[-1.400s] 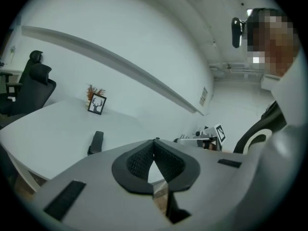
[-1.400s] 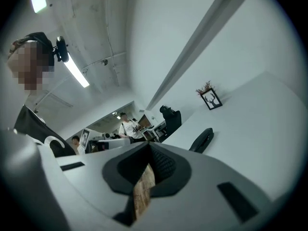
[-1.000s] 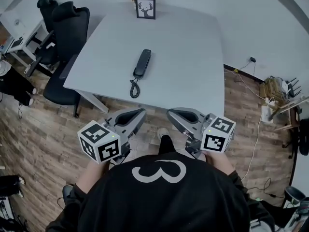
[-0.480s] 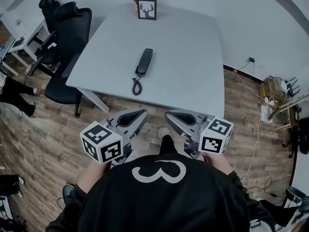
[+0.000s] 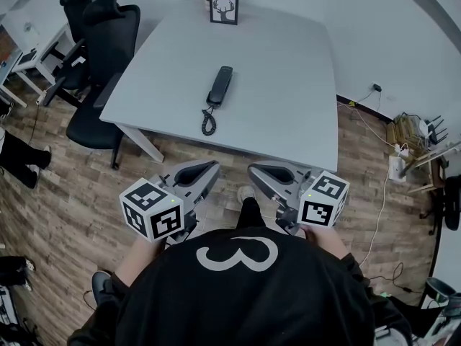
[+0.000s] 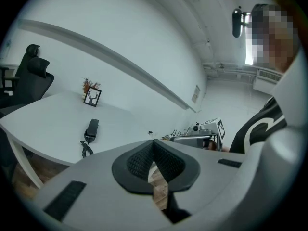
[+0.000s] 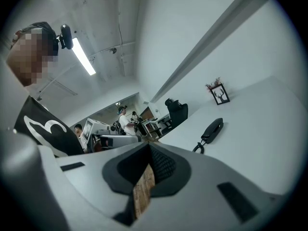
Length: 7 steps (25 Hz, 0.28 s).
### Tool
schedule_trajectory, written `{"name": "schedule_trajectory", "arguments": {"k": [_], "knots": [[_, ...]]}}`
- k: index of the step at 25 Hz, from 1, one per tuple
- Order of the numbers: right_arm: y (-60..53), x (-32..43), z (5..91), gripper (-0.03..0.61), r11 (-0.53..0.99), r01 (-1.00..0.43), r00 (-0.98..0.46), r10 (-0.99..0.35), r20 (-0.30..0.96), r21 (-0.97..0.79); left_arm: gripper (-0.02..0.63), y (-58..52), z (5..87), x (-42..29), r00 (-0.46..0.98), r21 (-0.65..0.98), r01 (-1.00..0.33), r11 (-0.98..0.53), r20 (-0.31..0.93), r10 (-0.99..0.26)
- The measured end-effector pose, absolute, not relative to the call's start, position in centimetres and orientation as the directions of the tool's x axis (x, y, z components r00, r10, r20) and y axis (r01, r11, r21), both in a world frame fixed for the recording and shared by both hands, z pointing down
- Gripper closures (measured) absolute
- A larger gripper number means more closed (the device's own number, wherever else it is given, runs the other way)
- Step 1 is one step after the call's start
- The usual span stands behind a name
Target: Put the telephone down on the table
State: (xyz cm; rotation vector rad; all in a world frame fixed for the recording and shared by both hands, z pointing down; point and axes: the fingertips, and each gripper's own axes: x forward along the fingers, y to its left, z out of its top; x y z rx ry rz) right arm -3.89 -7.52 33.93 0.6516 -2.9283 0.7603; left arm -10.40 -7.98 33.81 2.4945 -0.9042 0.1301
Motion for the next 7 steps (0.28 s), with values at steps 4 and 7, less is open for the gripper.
{"name": "schedule_trajectory", "arguments": {"k": [4, 7], "knots": [[-6.99, -4.04, 33.89, 0.572, 0.791, -0.415, -0.908, -0.389, 0.153, -0.450, 0.603, -7.46, 33.94, -10.82, 0.781, 0.423, -0.619, -0.662, 0.238, -0.578], [-6.64, -4.28, 33.60, 0.572, 0.792, -0.418, -0.906, -0.394, 0.151, -0.445, 0.602, -7.11, 33.69, -11.19, 0.781, 0.417, -0.619, -0.665, 0.236, -0.579]]}}
